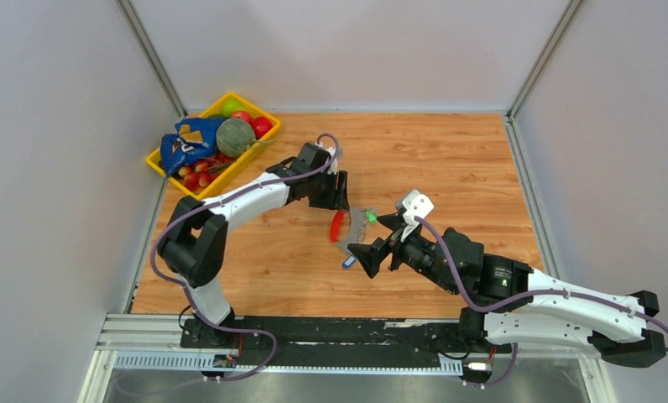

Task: Put the keys on the keyring

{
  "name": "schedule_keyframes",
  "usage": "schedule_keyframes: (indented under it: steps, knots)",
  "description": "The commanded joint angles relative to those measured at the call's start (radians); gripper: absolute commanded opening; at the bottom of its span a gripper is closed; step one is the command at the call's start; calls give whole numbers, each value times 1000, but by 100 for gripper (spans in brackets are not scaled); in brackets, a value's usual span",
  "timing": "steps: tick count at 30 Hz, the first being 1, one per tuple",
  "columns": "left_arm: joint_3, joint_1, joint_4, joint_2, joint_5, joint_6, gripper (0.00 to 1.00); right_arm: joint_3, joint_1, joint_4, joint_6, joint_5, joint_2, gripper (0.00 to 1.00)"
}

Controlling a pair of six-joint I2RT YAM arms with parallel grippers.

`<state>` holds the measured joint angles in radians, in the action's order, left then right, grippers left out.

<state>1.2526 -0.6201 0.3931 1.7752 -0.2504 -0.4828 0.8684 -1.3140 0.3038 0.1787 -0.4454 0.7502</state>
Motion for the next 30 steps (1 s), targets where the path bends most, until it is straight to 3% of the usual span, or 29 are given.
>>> schedule_keyframes:
  steps: [1, 14, 15, 17, 19, 23, 30]
  knots:
    - [14, 4, 29, -161, 129, 40, 66, 31, 2, -8, 11, -23, 8, 99]
    - [-90, 5, 35, -497, 247, 93, 76, 101, 2, 52, 63, -129, 98, 100]
    - [-97, 4, 35, -517, 247, 102, 79, 109, 2, 58, 65, -141, 103, 100]
    - [-114, 5, 39, -572, 247, 123, 97, 116, 3, 59, 73, -164, 112, 100]
    - [-125, 5, 49, -625, 263, 142, 99, 125, 3, 60, 96, -210, 122, 100]
    - [-146, 5, 82, -727, 291, 181, 100, 156, 2, 76, 148, -299, 158, 100]
    - [-265, 5, 33, -941, 289, 218, 100, 177, 2, 84, 233, -598, 240, 100]
